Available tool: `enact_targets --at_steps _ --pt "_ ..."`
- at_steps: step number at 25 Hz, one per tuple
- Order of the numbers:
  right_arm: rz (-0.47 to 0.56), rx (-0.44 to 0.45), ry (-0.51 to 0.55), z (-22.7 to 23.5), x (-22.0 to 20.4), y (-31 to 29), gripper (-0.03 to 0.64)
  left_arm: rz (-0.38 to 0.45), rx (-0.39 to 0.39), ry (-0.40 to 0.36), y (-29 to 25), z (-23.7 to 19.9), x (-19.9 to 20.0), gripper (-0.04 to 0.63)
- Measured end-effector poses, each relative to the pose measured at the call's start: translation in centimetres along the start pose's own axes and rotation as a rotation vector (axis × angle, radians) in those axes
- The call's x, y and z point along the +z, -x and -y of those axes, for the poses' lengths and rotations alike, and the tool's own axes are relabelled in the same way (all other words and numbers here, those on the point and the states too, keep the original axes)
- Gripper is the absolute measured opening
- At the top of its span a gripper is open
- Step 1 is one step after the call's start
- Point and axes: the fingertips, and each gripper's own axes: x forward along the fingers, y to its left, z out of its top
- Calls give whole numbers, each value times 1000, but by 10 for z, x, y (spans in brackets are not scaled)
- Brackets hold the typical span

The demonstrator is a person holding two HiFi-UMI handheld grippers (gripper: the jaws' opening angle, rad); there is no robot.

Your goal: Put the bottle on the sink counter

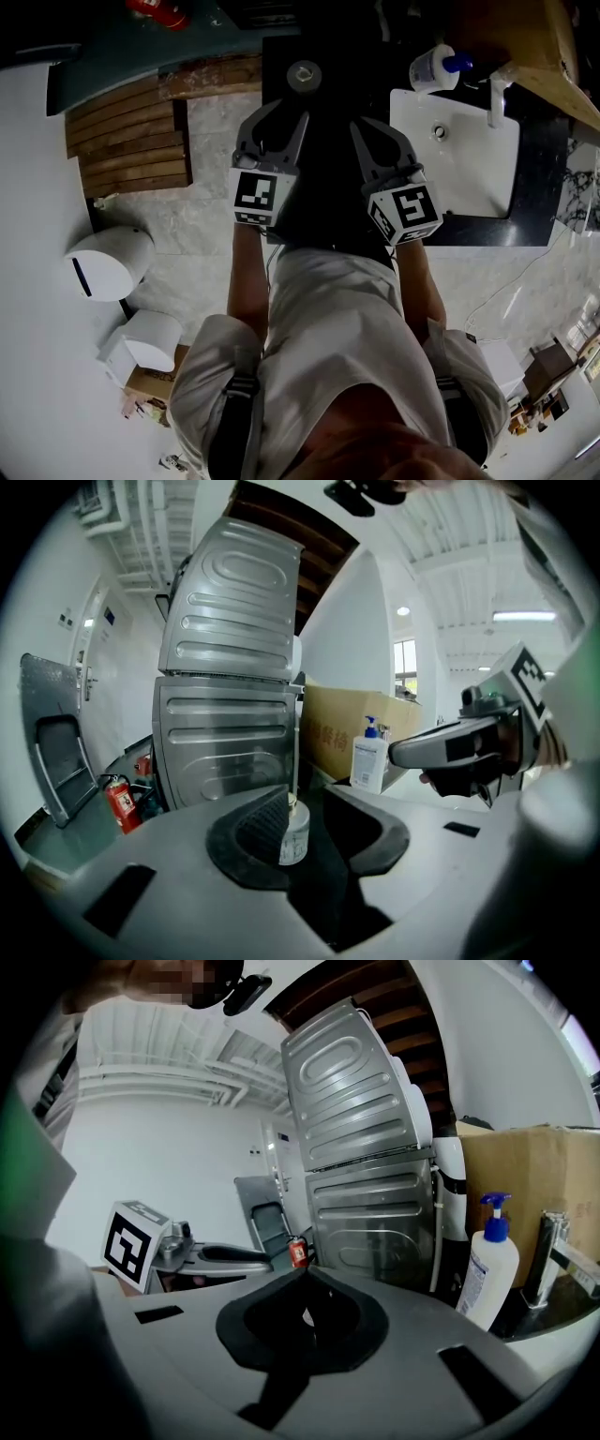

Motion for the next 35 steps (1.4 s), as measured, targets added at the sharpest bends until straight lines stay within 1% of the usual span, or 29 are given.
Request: enact_targets --at_steps 2,5,10,13,26,35 --pt "14 6 20 -3 9 3 -3 28 -1 3 8 2 11 84" --pt "31 19 49 -7 19 8 -3 55 -4 2 19 9 23 71" --pt "46 34 66 -15 29 18 -3 75 -4 -2 37 18 32 43" --pt "37 47 91 -22 30 23 -3 79 -3 0 47 22 34 41" --pt "45 59 90 -33 33 45 -3 80 8 -1 71 39 36 41" --pt "58 66 96 -40 34 53 -4 79 21 -8 79 43 34 41"
